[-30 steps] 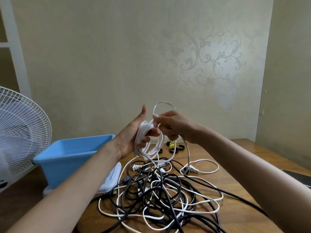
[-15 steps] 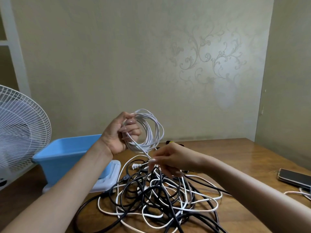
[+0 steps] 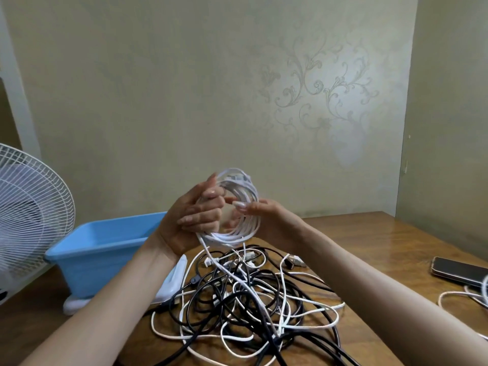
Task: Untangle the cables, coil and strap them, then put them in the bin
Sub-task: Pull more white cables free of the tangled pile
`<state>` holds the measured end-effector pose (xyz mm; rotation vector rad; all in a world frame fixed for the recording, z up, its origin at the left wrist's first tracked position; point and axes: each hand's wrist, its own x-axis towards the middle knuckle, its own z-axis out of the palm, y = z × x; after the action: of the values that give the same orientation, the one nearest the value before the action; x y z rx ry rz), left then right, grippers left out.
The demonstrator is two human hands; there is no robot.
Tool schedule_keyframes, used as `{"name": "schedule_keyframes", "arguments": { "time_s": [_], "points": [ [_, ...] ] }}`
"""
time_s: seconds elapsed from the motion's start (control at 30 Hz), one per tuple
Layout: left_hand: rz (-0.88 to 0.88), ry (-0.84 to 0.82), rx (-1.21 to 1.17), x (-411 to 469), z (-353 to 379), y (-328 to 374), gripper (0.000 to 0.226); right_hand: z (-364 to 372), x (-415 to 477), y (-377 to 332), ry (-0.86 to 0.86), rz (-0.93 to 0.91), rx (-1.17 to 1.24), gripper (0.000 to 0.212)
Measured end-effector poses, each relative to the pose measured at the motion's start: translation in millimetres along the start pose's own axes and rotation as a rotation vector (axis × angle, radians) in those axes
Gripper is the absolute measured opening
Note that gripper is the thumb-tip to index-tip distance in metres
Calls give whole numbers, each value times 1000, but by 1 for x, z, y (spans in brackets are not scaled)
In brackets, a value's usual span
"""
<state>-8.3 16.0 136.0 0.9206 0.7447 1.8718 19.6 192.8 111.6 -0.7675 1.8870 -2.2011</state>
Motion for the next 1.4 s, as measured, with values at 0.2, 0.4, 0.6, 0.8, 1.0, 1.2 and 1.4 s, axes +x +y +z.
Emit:
{"name": "schedule_keyframes", "arguments": {
  "time_s": [0.2, 0.4, 0.6, 0.8, 1.0, 1.2, 1.4],
  "points": [
    [-49, 298, 321, -11, -22, -3, 32, 3, 3, 9, 247, -20, -187, 25],
    [276, 476, 421, 3, -11, 1, 41, -3, 6, 24, -21, 58, -51, 63],
    [622, 648, 487, 0, 0, 29, 28, -22, -30, 39, -321, 322, -148, 21],
    [648, 696, 485, -12, 0, 36, 29, -64, -31, 11, 383, 102, -239, 15],
    [404, 635, 515, -3, 5, 17, 23, -48, -18, -28, 541, 163, -443, 17],
    [326, 832, 900, 21, -2, -15, 30, 0, 2, -65, 239, 273, -55, 24],
    [231, 745, 609, 36, -3, -17, 65, 38, 19, -48, 220, -37, -1571, 23]
  ]
}}
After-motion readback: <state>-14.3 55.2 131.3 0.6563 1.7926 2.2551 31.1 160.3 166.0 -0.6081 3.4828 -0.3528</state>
